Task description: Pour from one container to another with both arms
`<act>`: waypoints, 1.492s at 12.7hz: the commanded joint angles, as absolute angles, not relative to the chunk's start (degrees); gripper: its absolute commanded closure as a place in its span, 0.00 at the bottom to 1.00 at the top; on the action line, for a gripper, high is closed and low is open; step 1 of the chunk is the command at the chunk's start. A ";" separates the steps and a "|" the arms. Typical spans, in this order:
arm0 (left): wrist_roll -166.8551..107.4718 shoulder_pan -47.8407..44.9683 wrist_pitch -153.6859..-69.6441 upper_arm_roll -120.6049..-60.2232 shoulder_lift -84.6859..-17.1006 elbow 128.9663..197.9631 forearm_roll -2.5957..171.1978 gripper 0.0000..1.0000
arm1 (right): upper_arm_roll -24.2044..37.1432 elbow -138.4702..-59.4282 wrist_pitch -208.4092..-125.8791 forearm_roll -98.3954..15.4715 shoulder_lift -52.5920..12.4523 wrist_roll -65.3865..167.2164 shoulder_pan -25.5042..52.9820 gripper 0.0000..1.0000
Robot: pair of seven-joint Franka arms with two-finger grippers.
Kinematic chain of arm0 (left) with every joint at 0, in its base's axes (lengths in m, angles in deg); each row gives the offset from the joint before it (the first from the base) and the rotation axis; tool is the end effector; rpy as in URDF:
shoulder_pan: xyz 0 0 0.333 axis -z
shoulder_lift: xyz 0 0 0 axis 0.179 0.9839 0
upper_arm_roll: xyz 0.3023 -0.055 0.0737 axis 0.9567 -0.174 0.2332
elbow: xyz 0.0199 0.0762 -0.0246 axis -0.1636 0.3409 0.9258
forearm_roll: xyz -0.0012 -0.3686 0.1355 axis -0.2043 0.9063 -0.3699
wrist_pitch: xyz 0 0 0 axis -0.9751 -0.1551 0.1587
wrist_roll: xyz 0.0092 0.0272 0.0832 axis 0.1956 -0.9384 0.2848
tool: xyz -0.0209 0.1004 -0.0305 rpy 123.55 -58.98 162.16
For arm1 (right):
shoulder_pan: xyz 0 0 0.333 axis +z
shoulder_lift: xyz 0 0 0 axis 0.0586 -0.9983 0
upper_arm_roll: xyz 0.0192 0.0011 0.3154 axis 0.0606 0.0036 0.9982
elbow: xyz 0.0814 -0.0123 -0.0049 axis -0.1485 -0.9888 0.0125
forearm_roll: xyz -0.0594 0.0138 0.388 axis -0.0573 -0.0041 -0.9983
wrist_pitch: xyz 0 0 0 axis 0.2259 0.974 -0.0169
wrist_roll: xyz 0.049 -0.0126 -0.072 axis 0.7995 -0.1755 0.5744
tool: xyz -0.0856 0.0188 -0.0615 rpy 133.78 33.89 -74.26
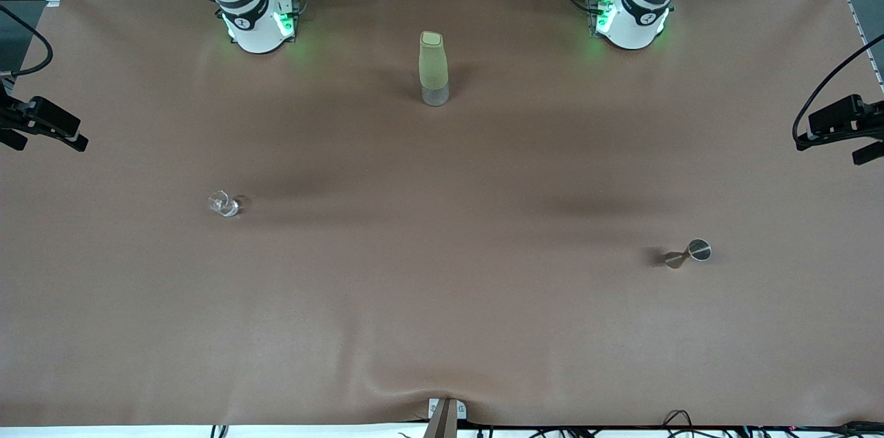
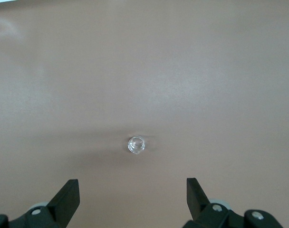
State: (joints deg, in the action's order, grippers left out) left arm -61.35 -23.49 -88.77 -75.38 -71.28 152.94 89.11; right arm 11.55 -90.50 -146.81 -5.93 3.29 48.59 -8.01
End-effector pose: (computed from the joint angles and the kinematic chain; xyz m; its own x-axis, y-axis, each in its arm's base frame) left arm 0.5827 0.0795 0.5898 0.9674 -0.2337 0.0979 -0.2502 -0.9423 0.2223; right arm 0.5625 -0.0470 0.6281 0.9959 -0.0423 0.0799 -0.0407 -0.9990 -0.0208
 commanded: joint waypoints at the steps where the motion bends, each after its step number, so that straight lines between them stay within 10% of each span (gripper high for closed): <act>1: -73.89 -29.18 -88.64 -75.60 -68.62 154.98 98.74 0.00 | 11.65 -88.87 -146.09 -5.06 2.52 47.91 -7.84 0.00; 19: -139.20 -44.76 -88.55 -75.69 -30.74 150.42 129.97 0.00 | 11.65 -88.87 -146.45 -5.14 2.52 48.17 -8.02 0.00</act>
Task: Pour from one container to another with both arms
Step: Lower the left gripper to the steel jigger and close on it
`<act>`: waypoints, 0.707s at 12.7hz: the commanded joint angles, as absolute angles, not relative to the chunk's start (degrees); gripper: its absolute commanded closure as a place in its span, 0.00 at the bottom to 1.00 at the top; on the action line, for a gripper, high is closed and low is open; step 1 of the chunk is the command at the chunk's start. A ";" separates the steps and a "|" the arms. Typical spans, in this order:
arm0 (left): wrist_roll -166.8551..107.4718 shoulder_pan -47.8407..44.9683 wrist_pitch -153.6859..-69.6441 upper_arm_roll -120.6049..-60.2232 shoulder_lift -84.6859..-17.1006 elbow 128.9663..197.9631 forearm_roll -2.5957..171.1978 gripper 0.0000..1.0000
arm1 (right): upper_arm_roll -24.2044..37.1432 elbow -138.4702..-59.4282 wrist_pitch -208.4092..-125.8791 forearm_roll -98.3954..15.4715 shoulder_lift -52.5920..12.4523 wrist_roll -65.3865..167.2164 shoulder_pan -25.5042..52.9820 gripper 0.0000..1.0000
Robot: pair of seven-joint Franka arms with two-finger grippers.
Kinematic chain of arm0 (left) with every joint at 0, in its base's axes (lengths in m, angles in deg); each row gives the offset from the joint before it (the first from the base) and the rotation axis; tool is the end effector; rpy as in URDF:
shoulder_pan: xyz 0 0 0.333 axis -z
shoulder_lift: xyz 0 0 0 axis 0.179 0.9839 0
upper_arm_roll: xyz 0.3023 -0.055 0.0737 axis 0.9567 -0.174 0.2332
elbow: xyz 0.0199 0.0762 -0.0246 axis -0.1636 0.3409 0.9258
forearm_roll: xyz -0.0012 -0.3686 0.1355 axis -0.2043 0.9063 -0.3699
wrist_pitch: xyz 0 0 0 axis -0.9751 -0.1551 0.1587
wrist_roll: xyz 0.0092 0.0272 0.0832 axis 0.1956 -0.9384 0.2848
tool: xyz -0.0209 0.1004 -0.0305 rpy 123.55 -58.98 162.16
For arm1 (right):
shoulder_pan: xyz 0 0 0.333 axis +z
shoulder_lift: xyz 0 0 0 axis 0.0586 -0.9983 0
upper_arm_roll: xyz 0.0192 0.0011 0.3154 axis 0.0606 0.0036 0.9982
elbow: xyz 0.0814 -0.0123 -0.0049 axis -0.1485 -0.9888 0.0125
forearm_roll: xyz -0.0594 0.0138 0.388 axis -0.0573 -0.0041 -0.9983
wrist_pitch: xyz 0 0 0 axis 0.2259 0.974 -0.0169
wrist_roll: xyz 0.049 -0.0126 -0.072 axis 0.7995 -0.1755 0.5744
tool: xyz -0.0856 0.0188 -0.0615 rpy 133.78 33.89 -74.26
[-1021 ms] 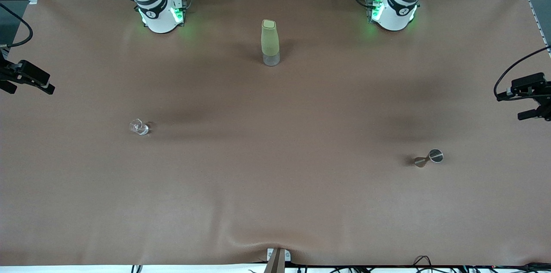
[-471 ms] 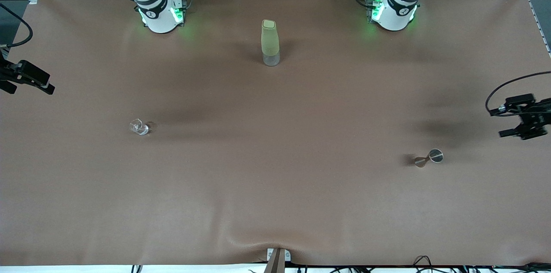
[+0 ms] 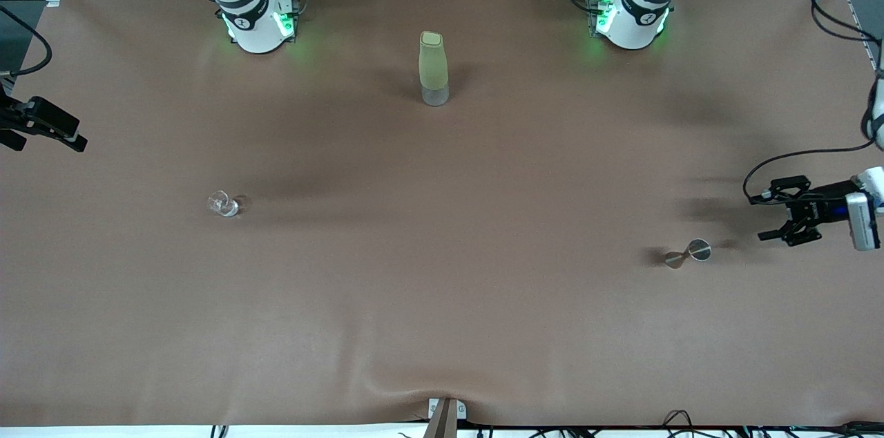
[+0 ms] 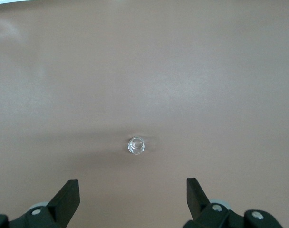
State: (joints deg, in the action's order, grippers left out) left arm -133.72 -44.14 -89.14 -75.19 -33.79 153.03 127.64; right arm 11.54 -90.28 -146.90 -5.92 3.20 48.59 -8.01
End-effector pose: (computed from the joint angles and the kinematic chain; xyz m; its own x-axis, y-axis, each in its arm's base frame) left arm 0.5948 0.2679 0.2085 0.6673 -0.2816 0.6895 -0.7341 -0.4047 0.5452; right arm 0.5632 -0.0472 0.6292 0.9956 -0.0424 0.0837 -0.0409 -0.9990 -0.0204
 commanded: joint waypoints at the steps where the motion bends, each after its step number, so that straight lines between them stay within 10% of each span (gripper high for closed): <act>1: -143.33 -44.85 -88.54 -75.69 -29.16 150.24 132.07 0.00 | 11.65 -88.87 -146.36 -5.23 2.52 48.17 -8.02 0.00; 9: -163.83 -44.15 -88.20 -77.45 -19.04 147.07 143.41 0.00 | 11.22 -90.18 -145.83 -4.79 2.43 97.02 -18.28 0.00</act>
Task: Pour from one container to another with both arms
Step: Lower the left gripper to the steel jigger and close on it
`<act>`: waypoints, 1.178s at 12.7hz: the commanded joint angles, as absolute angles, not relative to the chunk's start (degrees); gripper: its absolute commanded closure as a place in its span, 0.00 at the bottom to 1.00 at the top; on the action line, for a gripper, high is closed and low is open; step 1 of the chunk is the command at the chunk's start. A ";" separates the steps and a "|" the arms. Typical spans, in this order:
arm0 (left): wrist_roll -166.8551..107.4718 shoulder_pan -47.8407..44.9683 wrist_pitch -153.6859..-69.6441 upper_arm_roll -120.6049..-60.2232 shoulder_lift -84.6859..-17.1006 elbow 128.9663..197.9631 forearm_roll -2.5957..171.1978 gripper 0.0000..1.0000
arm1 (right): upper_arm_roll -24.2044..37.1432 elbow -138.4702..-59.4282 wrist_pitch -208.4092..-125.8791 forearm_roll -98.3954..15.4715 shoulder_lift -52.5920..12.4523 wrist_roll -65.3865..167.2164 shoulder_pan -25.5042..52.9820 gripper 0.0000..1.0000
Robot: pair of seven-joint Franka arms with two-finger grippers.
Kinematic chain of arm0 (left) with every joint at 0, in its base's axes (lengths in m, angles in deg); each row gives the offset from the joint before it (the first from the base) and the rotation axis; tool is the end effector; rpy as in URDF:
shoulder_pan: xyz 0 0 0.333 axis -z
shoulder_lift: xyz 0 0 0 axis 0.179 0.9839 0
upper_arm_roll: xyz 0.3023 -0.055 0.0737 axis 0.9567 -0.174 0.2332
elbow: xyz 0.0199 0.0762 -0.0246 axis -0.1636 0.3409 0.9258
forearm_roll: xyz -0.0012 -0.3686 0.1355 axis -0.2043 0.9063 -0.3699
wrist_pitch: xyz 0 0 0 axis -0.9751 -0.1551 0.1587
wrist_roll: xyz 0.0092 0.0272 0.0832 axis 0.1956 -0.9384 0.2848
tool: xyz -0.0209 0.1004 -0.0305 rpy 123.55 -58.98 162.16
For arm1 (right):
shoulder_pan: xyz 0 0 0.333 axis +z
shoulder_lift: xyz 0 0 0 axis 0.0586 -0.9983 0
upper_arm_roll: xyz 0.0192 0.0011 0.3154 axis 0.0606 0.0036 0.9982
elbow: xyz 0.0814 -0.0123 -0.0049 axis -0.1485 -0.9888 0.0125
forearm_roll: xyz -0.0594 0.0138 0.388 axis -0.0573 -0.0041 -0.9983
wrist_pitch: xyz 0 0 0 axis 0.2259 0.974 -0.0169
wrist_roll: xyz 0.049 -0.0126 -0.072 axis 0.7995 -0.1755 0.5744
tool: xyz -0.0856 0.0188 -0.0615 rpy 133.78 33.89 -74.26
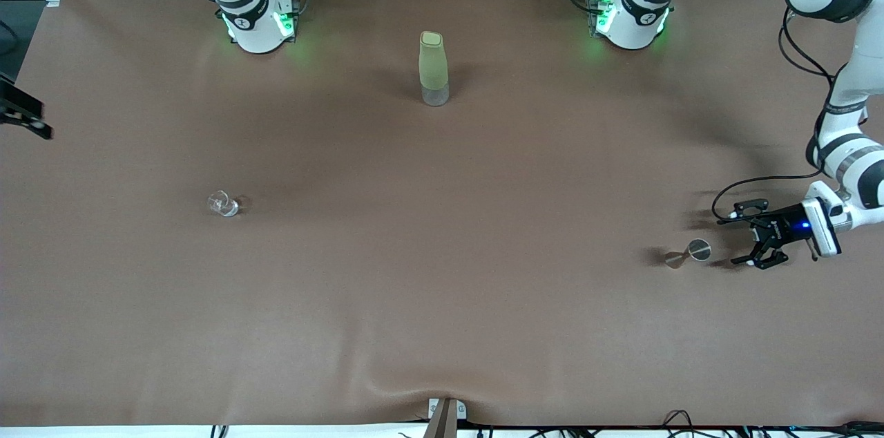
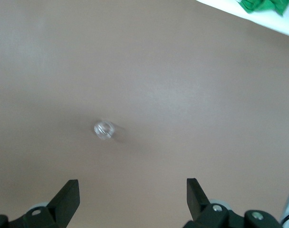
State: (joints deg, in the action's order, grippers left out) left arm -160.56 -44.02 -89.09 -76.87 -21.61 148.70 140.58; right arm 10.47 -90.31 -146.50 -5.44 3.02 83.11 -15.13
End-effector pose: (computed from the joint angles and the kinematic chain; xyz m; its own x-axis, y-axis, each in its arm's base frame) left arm 0.6097 0.2431 0.1153 0.3303 -0.1779 0.9270 -0.9111 -0.3165 0.2639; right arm 0.5507 -0.1277 0.6265 0.9113 0.4062 0.0669 0.4050 -0.9138 0.0311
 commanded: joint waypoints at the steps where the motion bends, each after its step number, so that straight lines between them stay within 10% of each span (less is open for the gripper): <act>1: -166.11 -43.97 -88.19 -77.54 -18.69 147.07 143.51 0.00 | 11.22 -90.54 -145.92 -4.79 1.99 106.87 -20.30 0.00; 9: -175.09 -42.92 -88.11 -79.82 -16.66 146.98 143.69 0.10 | 11.30 -96.58 -152.93 -5.93 -0.38 147.03 -23.13 0.00; 15: -177.99 -42.13 -88.11 -80.00 -16.13 146.98 144.30 0.19 | 6.30 -102.23 -155.94 -29.89 -10.73 169.42 -22.96 0.00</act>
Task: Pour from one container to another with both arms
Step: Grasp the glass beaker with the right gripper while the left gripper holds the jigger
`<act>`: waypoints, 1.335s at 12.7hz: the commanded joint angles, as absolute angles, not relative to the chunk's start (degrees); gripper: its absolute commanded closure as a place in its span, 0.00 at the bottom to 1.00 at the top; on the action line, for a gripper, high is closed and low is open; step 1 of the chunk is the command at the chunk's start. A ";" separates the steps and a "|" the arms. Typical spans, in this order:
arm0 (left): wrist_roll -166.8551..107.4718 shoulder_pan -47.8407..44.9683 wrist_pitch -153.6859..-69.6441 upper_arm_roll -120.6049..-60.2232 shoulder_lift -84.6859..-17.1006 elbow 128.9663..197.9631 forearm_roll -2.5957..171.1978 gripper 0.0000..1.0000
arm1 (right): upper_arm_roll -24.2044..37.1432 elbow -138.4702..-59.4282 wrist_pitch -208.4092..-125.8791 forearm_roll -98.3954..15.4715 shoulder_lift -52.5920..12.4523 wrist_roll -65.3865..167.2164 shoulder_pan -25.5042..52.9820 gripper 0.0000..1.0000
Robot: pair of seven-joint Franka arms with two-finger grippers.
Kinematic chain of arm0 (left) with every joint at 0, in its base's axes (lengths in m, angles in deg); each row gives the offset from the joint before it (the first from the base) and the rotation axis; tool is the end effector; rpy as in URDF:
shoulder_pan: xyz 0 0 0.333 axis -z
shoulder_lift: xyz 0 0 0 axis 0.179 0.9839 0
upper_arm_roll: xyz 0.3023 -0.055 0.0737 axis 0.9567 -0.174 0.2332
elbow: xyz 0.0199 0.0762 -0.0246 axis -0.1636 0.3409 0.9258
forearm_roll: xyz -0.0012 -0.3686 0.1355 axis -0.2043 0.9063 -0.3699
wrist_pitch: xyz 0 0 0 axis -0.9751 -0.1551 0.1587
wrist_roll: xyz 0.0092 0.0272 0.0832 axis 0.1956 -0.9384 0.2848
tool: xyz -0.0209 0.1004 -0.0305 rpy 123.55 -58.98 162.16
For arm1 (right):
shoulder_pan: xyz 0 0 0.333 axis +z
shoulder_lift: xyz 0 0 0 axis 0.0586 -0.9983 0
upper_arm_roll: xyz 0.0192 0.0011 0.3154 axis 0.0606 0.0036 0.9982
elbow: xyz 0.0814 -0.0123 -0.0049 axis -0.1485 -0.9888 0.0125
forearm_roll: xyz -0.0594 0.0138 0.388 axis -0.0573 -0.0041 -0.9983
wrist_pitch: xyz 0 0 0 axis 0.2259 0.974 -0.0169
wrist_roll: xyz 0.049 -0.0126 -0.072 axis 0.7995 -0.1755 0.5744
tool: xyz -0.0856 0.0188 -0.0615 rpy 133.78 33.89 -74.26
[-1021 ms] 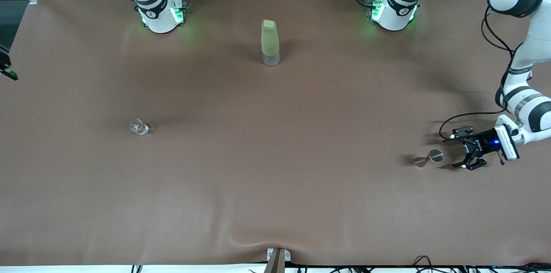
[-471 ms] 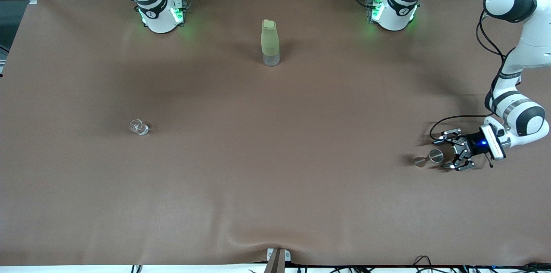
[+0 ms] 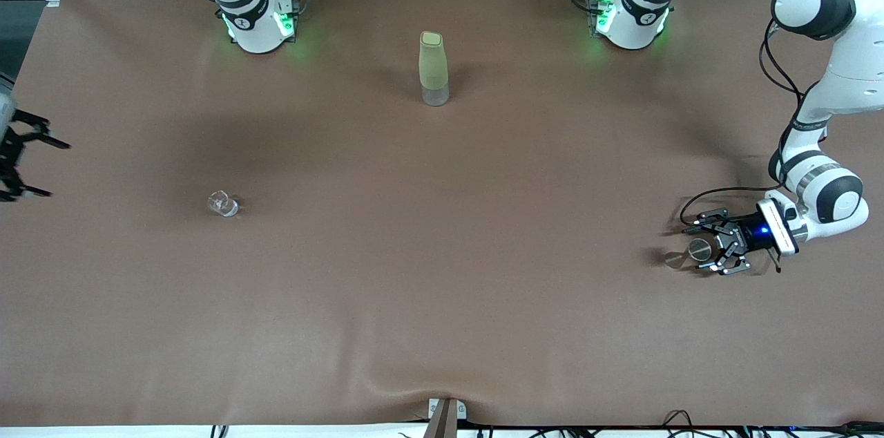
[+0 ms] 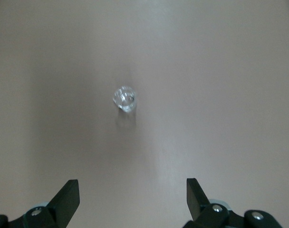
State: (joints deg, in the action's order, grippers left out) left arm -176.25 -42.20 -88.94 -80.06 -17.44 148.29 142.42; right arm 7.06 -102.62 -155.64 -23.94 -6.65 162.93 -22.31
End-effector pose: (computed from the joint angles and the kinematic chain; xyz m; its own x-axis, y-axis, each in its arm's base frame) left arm 0.6192 0.1876 0.0808 0.0846 -0.1665 0.9824 -0.9750 -0.2173 0.0472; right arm 0.5569 -0.2131 0.4435 0.0492 0.9410 0.3347 0.9988 -0.0483 -0.0111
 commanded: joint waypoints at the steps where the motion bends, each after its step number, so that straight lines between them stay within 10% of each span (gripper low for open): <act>1: -179.74 -42.13 -88.11 -80.00 -16.13 146.98 145.35 0.22 | 5.42 -102.23 -155.94 -33.84 -13.80 173.98 -22.70 0.00; 8: -181.25 -41.78 -88.11 -80.00 -15.52 146.90 146.15 0.36 | 2.34 -101.97 -152.70 -60.22 -34.55 201.25 -23.40 0.00; 17: -181.16 -41.78 -88.19 -81.23 -14.99 146.90 147.56 0.41 | 2.34 -101.53 -141.98 -71.75 -43.97 216.90 -24.19 0.00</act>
